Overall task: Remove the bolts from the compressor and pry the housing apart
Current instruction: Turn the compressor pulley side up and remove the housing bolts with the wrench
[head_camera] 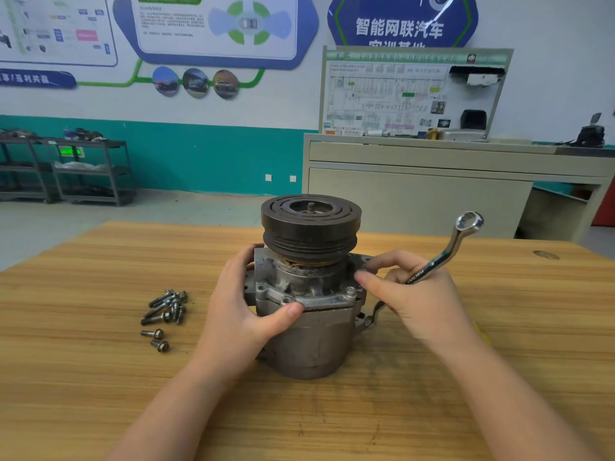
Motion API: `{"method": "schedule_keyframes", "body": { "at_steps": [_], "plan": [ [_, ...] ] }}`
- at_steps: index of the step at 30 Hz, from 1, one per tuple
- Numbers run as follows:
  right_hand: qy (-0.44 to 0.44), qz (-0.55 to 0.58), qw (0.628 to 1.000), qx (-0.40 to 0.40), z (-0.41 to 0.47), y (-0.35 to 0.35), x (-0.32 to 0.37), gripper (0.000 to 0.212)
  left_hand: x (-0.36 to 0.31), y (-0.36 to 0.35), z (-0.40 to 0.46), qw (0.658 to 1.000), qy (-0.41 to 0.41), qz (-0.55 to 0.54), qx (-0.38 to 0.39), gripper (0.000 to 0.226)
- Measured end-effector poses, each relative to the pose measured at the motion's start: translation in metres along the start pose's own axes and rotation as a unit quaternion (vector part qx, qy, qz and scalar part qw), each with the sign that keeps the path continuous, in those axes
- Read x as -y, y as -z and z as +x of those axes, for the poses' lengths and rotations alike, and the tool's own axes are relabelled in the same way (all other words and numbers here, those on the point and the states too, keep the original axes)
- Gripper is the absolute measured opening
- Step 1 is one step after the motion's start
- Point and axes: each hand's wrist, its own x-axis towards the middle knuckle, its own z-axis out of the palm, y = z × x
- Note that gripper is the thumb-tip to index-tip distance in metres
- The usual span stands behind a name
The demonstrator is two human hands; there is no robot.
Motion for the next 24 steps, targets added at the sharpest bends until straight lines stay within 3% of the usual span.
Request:
{"method": "schedule_keyframes", "body": {
  "at_steps": [12,15,20,24],
  "plan": [
    [-0.002,-0.009,1.0,0.004,-0.0009,0.0033,0.0054,0.02,-0.0004,0.0007,-0.0009,1.0,0.009,0.007,0.003,0.072],
    [-0.014,0.01,1.0,0.013,-0.0012,0.0043,0.0066,0.008,-0.0017,0.0008,-0.0005,1.0,0.008,0.01,0.006,0.072],
    [-0.007,0.005,1.0,-0.004,0.0,-0.0026,0.004,0.011,-0.0023,0.0014,-0.0011,1.0,0.004,0.015,0.0,0.07],
    [-0.013,0.016,0.999,0.032,0.0008,0.0048,0.0038,0.016,-0.0042,0.0011,-0.0008,1.0,0.004,0.009,0.002,0.069]
  ]
}}
